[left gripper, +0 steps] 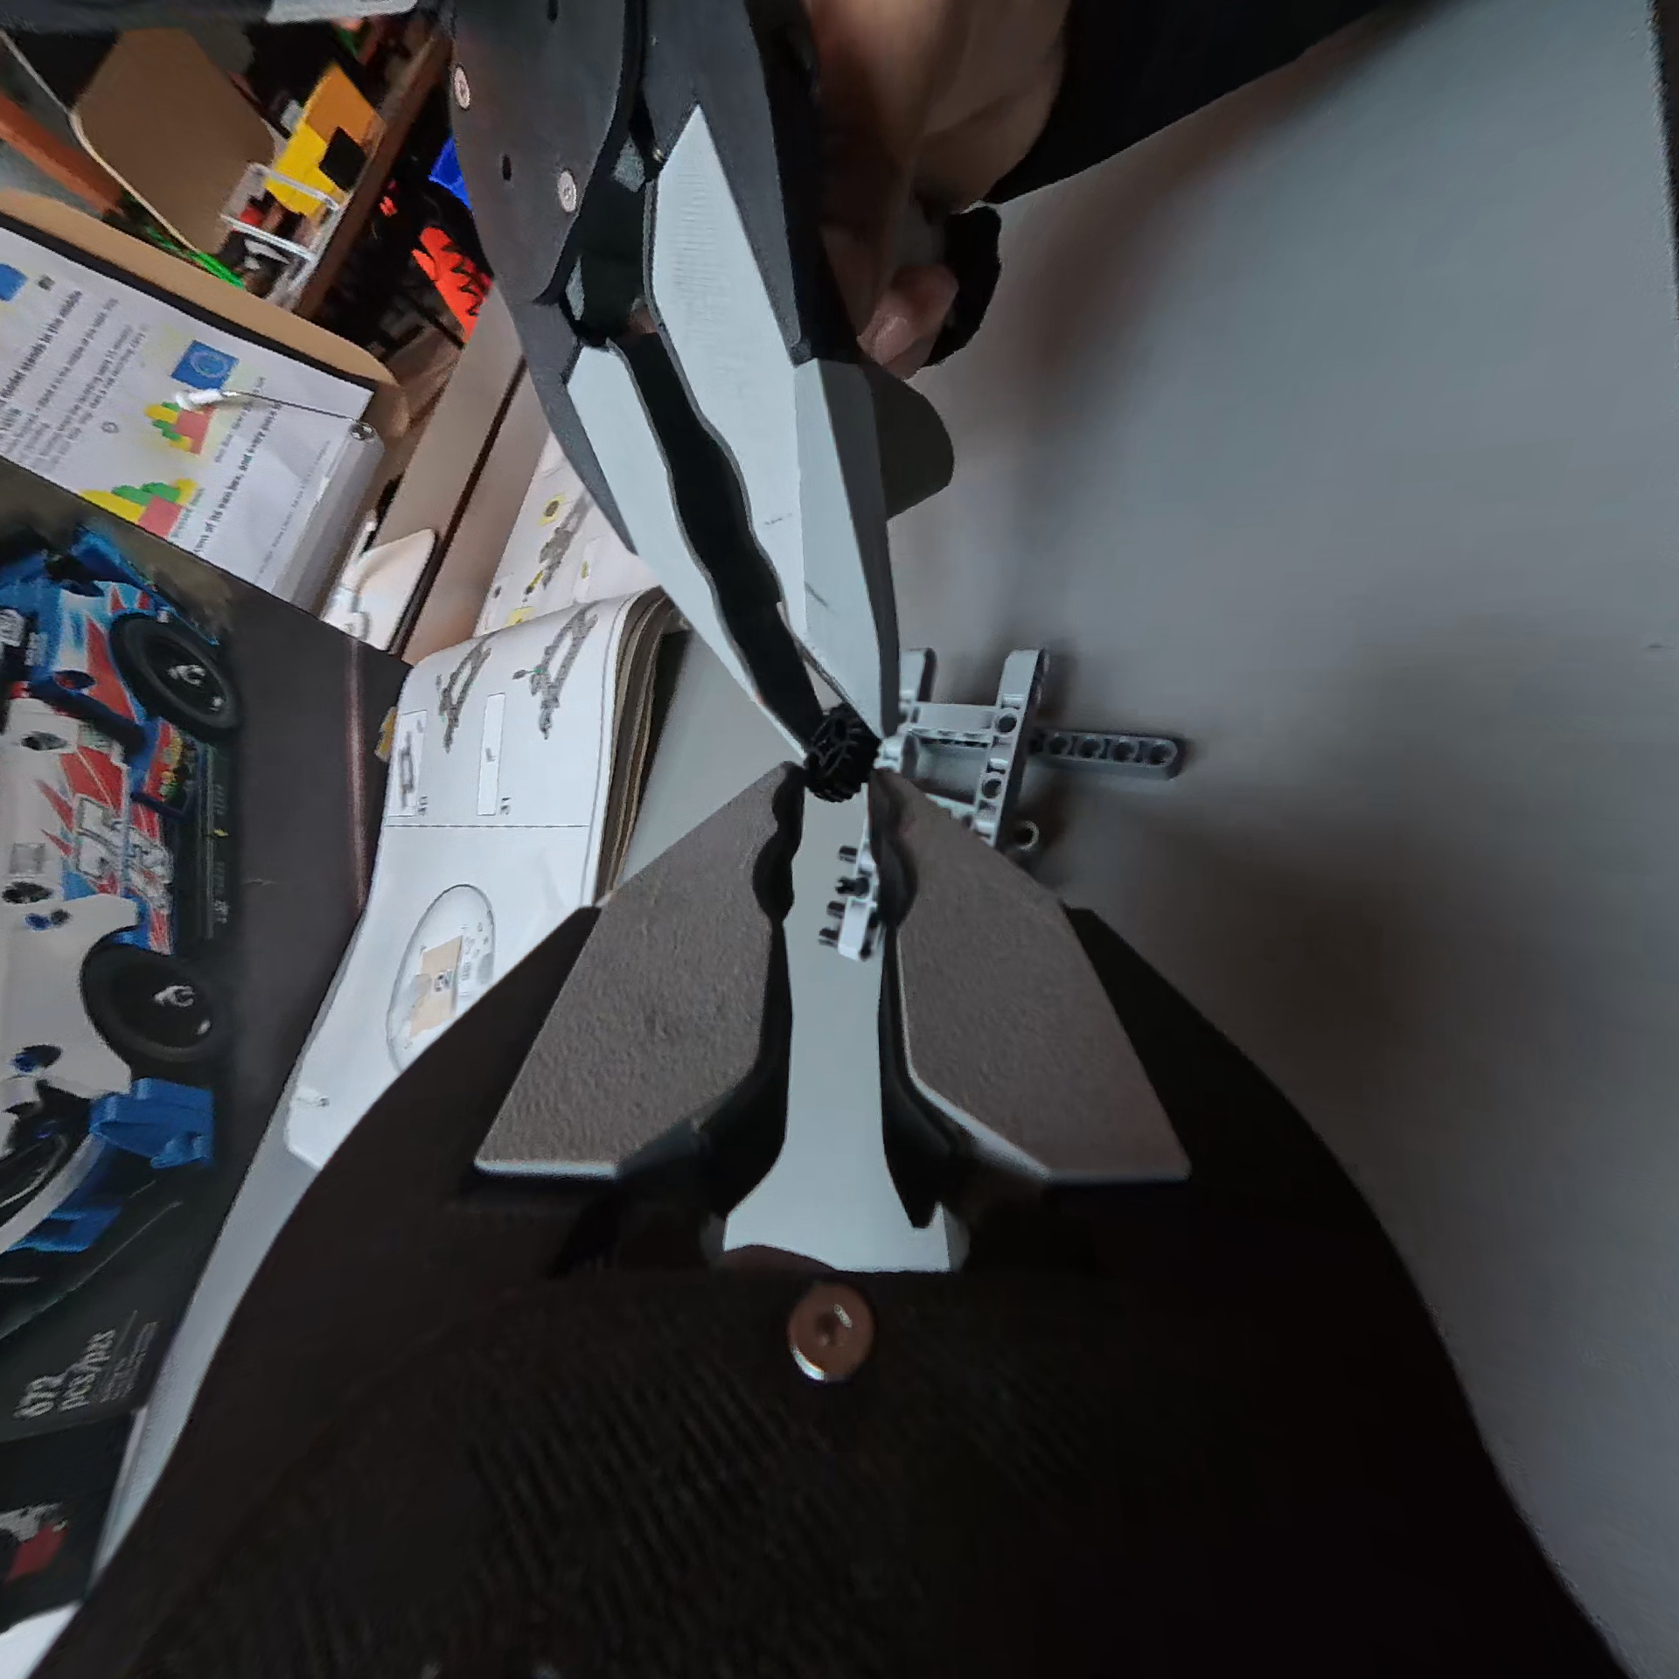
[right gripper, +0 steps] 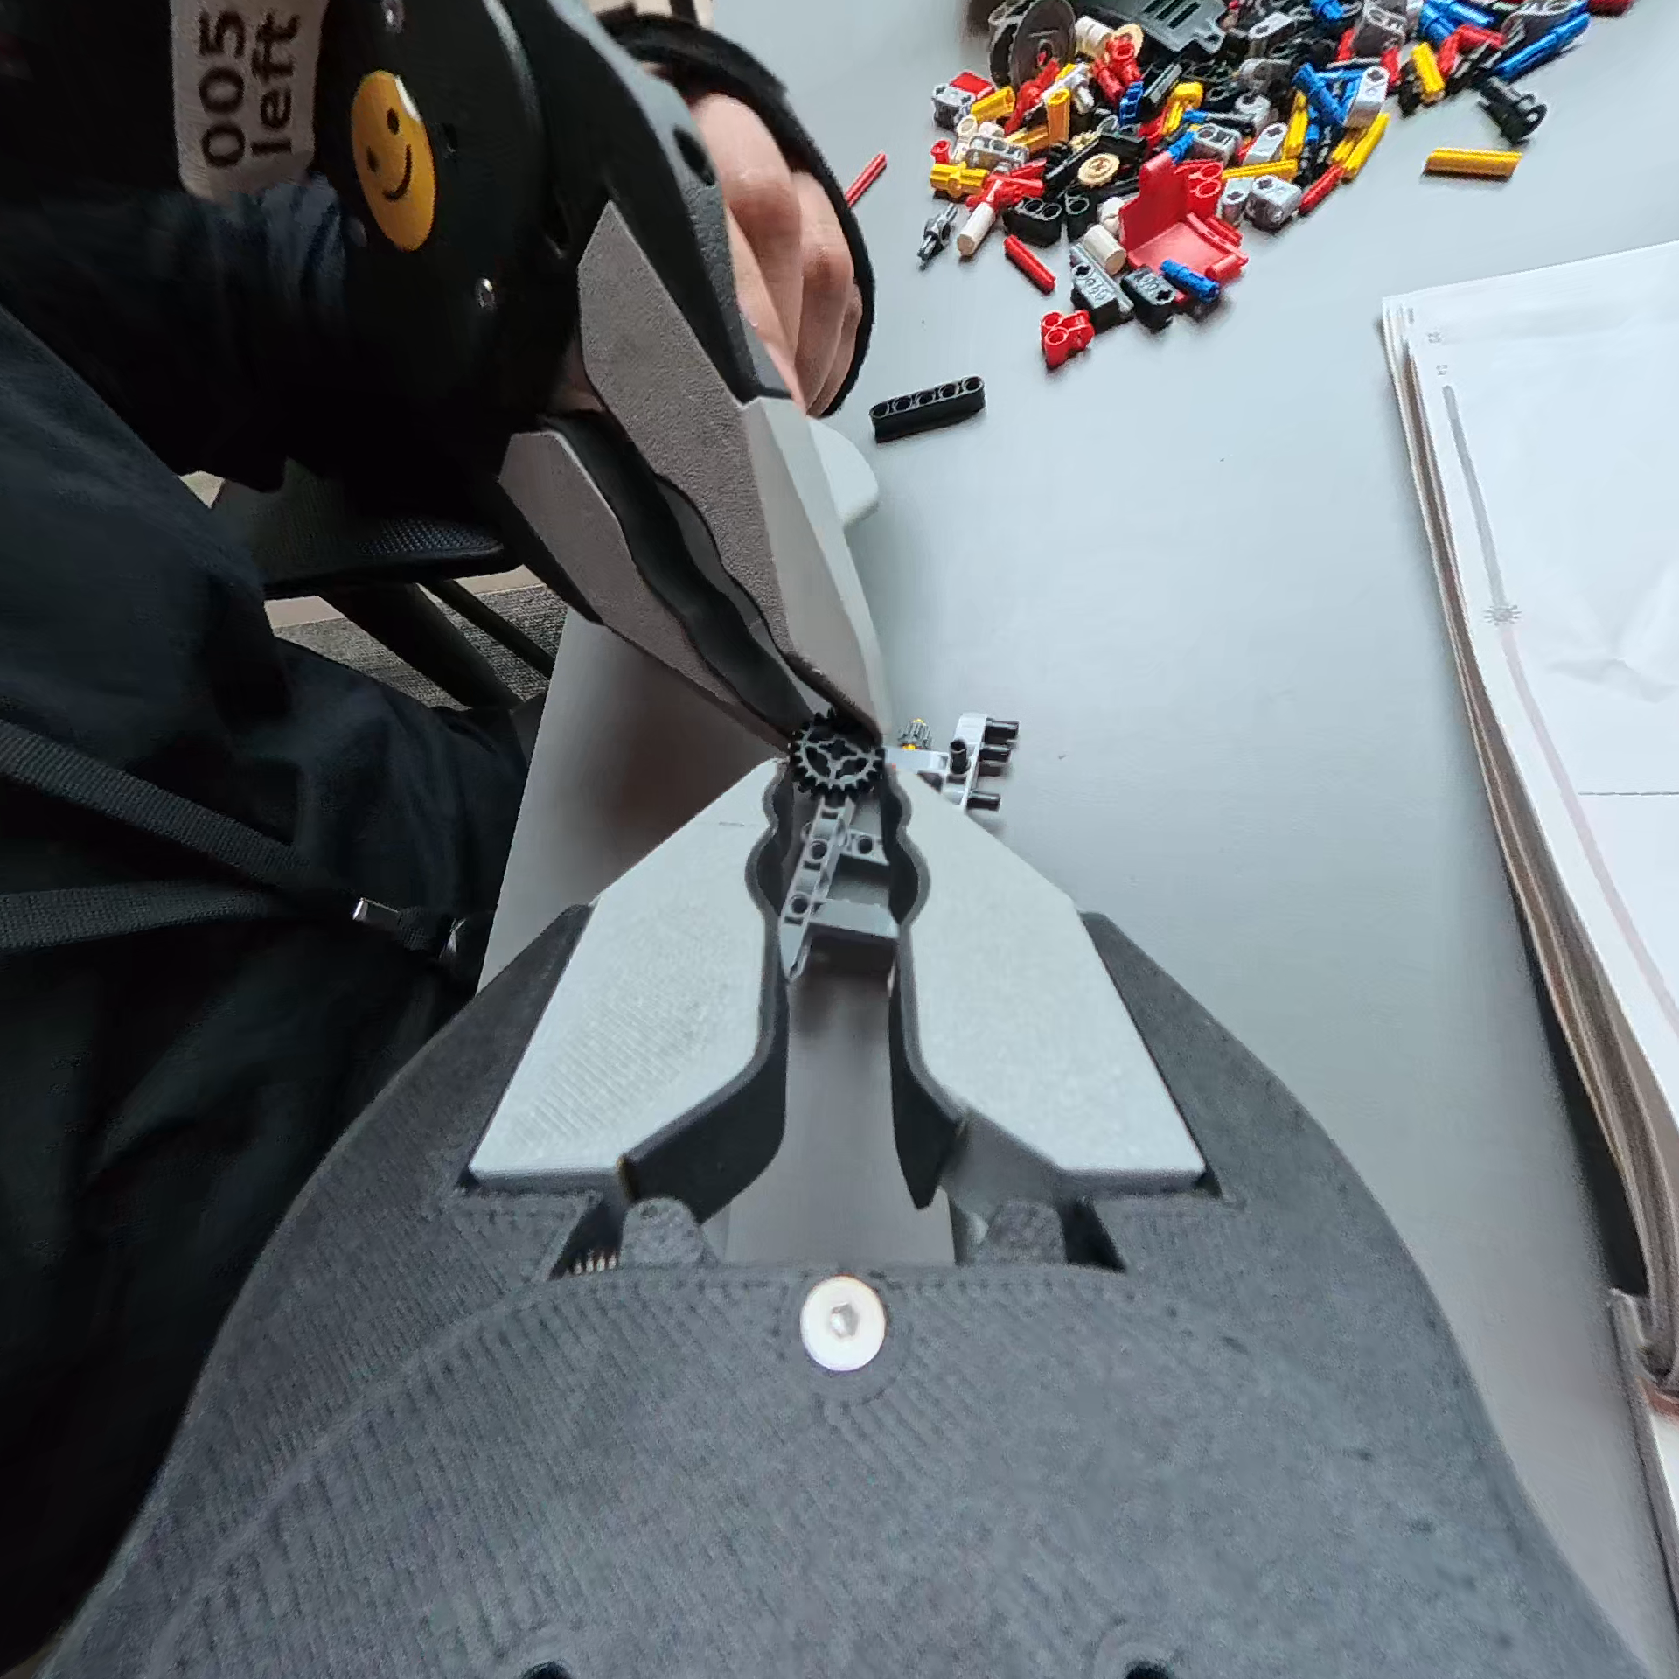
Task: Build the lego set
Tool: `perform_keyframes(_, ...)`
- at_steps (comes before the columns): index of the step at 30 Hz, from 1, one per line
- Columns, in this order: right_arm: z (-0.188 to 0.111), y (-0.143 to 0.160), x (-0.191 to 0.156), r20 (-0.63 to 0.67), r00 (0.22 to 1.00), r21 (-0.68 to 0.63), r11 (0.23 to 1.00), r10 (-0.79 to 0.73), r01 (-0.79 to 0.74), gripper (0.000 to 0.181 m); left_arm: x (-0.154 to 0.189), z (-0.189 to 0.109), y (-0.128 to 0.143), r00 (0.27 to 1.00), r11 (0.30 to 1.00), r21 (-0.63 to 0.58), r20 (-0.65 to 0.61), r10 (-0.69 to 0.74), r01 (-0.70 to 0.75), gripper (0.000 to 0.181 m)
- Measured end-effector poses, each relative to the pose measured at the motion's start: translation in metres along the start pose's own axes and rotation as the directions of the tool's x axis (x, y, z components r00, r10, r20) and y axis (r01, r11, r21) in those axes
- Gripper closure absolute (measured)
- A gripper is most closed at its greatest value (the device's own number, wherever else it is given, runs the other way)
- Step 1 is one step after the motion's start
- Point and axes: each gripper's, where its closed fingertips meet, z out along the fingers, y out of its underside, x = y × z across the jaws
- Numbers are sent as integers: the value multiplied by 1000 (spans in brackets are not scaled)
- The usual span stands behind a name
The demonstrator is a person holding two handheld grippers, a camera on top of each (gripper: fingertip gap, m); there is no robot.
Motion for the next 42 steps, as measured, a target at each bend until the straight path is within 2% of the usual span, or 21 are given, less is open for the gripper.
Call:
perform_keyframes(1, -1, -2, 2, -9, 1000, 12, 1000, 6, -5, 166, -2, 0, 1, 1000, 1000, -3, 25, 9, -9, 170)
perform_keyframes(6, -10, -19, 10, -46, 997, 178, 983, 57, -48, 166, -20, -2, -3, 981, 991, 59, 147, -129, 122, 171)
perform_keyframes(14, -24, -42, 7, -87, 993, 392, 919, 83, -42, 166, -38, -12, -17, 945, 976, 152, 265, -192, 156, 172)
perform_keyframes(23, -22, -42, 11, -242, 970, 354, 932, 14, 76, 166, -38, -11, -12, 942, 982, 123, 289, -173, 143, 172)
perform_keyframes(37, -19, -39, 16, -297, 955, 327, 939, -6, 108, 166, -38, -7, -7, 941, 984, 91, 290, -173, 152, 172)
perform_keyframes(42, -17, -34, 19, -328, 944, 271, 954, -35, 130, 167, -32, -1, 1, 950, 974, 73, 215, -226, 215, 172)
